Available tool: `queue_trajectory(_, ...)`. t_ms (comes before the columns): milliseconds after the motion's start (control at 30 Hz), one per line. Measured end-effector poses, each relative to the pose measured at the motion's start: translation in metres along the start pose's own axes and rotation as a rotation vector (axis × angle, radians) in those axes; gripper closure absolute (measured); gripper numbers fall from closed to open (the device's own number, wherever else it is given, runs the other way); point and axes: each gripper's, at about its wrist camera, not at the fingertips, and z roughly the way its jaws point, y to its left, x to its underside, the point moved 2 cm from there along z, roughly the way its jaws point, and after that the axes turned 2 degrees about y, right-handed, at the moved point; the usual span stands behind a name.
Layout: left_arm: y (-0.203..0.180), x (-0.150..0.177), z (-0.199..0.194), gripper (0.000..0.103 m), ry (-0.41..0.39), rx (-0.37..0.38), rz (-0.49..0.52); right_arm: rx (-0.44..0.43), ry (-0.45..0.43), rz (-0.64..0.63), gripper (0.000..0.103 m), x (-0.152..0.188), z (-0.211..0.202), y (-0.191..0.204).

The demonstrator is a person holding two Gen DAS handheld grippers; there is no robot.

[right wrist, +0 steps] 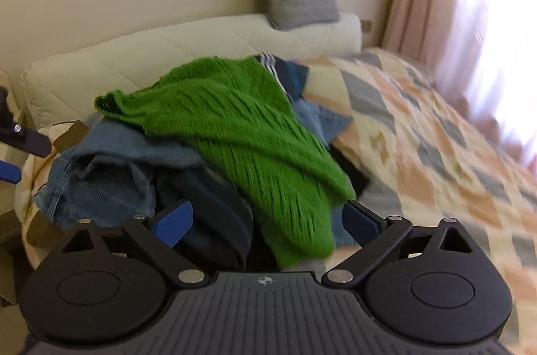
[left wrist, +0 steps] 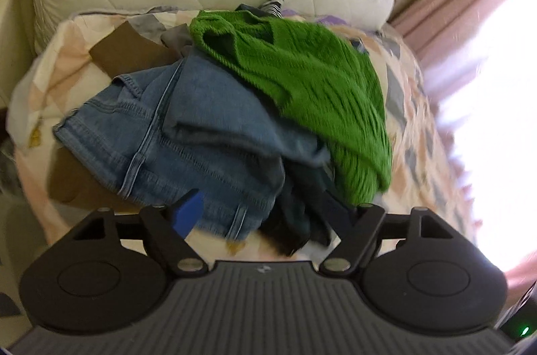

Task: Fold clothes
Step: 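Grasp the green vest with the left gripper while the right gripper grasps it too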

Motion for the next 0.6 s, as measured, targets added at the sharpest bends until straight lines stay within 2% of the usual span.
queue_trajectory(67,0.008,-0.022,0.014,0.035,-0.006,0.016,-0.052,-0.007,-0.017,-0.011,0.01,-0.018,0.015,0.0)
queue_trajectory(300,0.037,-0.084,0.064,0.034,-0.043,0.069,-0.261,-0.107,-0.03,0.076,0.014,-0.079,0.07,-0.021)
queue_trajectory(500,0.061,-0.107,0.109,0.033,-0.029,0.123,-0.426,-0.208,-0.001,0.084,0.019,-0.11,0.121,-0.029)
queue_trajectory(600,0.066,-0.115,0.126,0.033,-0.046,0.11,-0.443,-0.227,0.0,0.056,0.02,-0.128,0.142,-0.03)
